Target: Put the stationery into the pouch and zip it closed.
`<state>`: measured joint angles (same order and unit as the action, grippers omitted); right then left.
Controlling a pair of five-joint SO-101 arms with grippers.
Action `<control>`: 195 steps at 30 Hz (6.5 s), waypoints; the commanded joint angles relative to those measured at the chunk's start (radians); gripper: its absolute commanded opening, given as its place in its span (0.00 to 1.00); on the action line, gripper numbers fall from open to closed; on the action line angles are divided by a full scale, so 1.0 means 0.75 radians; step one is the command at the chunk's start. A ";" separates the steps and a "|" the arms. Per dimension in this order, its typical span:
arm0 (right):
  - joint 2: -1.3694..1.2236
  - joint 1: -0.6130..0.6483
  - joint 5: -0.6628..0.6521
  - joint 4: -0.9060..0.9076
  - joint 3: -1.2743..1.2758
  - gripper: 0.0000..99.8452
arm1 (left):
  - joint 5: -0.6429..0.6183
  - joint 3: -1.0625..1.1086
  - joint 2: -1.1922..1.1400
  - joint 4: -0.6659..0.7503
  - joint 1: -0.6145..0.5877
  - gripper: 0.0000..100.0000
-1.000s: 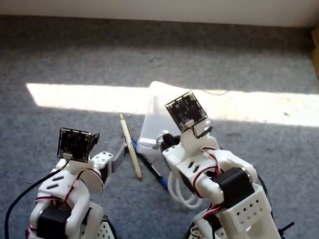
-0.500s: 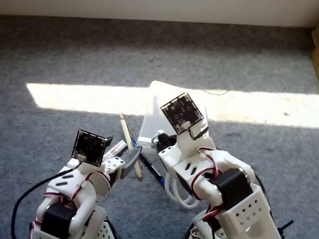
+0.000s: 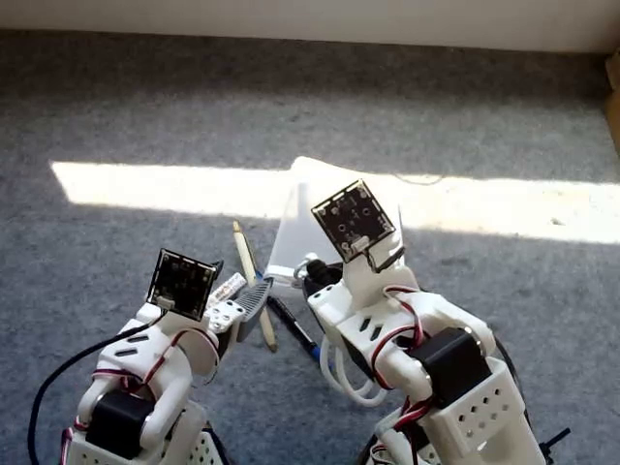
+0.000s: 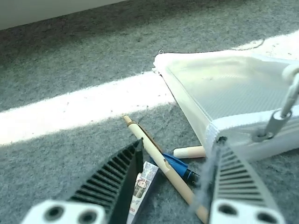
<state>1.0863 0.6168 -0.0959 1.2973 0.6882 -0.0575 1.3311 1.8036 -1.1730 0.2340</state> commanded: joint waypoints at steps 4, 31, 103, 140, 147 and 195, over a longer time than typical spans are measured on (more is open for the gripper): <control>0.036 0.011 -0.004 -0.015 -0.083 0.00 | -0.023 0.069 -0.005 0.151 0.017 0.20; 0.036 -0.132 -0.014 0.071 -0.091 0.00 | -0.018 -0.030 0.007 0.137 -0.277 0.01; 0.038 -0.261 -0.012 0.144 -0.191 0.10 | 0.018 -0.071 -0.005 0.090 -0.339 0.01; 0.024 -0.361 0.043 -0.187 0.097 0.17 | -0.031 -1.051 -0.979 -0.209 -0.576 0.01; 0.021 -0.353 0.023 -0.189 0.136 0.17 | -0.031 -1.173 -1.016 -0.329 -0.658 0.01; -1.212 0.083 -0.313 -0.443 -0.289 0.17 | -0.020 -1.046 -1.022 -0.327 -1.003 0.01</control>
<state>0.1765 0.6751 -0.3199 0.9950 0.5255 -0.0683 0.5547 1.0457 -1.4277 -0.5056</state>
